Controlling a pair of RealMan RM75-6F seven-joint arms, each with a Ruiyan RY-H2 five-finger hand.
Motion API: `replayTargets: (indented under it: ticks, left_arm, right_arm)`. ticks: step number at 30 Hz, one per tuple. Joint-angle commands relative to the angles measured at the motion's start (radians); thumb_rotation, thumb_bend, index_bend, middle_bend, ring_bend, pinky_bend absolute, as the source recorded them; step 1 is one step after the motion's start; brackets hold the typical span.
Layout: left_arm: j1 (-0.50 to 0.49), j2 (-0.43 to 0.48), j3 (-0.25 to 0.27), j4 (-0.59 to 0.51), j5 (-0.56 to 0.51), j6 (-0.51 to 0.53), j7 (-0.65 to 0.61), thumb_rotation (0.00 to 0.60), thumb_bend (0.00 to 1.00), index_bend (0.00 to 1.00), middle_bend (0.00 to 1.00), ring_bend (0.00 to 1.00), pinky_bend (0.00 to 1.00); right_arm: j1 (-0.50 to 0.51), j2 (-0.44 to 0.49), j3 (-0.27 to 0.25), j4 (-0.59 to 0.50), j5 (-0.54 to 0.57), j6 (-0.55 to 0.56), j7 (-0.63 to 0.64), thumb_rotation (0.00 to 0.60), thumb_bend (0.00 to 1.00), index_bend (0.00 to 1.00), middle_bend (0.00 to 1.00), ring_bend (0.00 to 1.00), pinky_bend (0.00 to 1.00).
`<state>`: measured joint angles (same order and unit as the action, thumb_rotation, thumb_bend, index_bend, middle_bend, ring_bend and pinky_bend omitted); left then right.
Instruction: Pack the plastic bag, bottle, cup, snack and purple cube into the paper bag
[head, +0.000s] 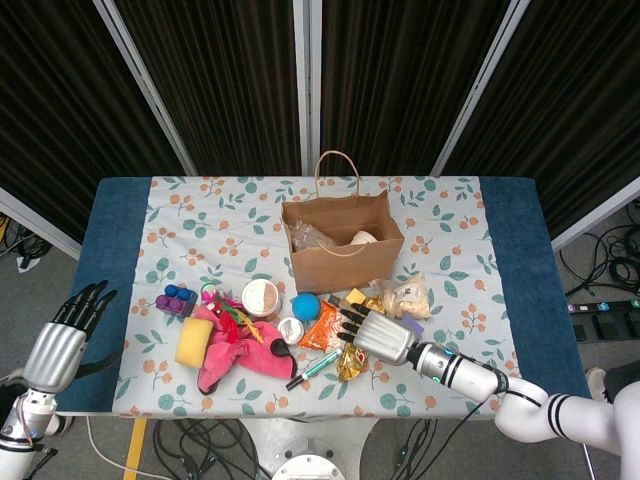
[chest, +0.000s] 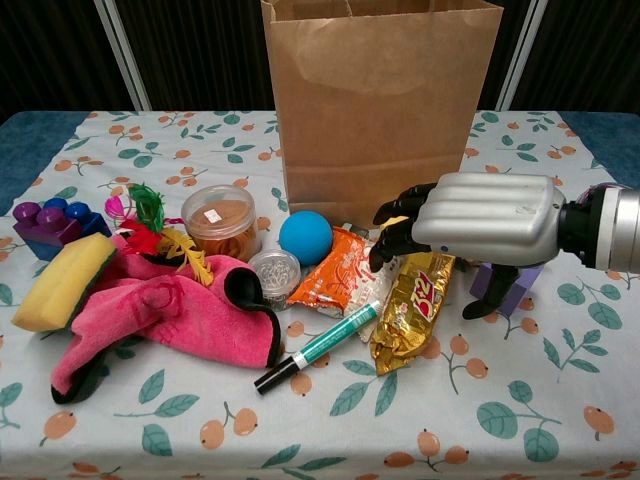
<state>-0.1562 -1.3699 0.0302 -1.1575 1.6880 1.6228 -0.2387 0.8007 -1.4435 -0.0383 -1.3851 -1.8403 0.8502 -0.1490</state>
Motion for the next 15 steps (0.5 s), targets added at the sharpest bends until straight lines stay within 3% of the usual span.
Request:
replayTargets:
  ticks: [1,4,9,15]
  left_arm:
    - [0.0,-0.001,-0.004,0.002,-0.003,0.002,0.001,0.6,0.0,0.09,0.08,0.06,0.18]
    - [0.0,-0.002,-0.007,0.004,-0.006,0.002,0.001,0.6,0.0,0.09,0.08,0.06,0.18]
    - [0.002,-0.004,-0.007,0.009,-0.009,0.003,-0.002,0.6,0.0,0.09,0.08,0.06,0.18]
    - [0.008,-0.008,-0.006,0.018,-0.012,0.007,-0.006,0.6,0.0,0.09,0.08,0.06,0.18]
  right_arm:
    - [0.006,-0.016,-0.007,0.017,0.004,0.005,0.002,0.6,0.0,0.26,0.27,0.11,0.18]
    - [0.008,-0.034,-0.01,0.041,0.003,0.015,-0.011,0.6,0.03,0.27,0.28,0.13,0.19]
    - [0.004,-0.067,-0.018,0.077,0.003,0.043,-0.021,0.6,0.16,0.35,0.33,0.2,0.25]
    - [0.003,-0.09,-0.027,0.111,-0.004,0.083,-0.015,0.6,0.21,0.46,0.4,0.27,0.31]
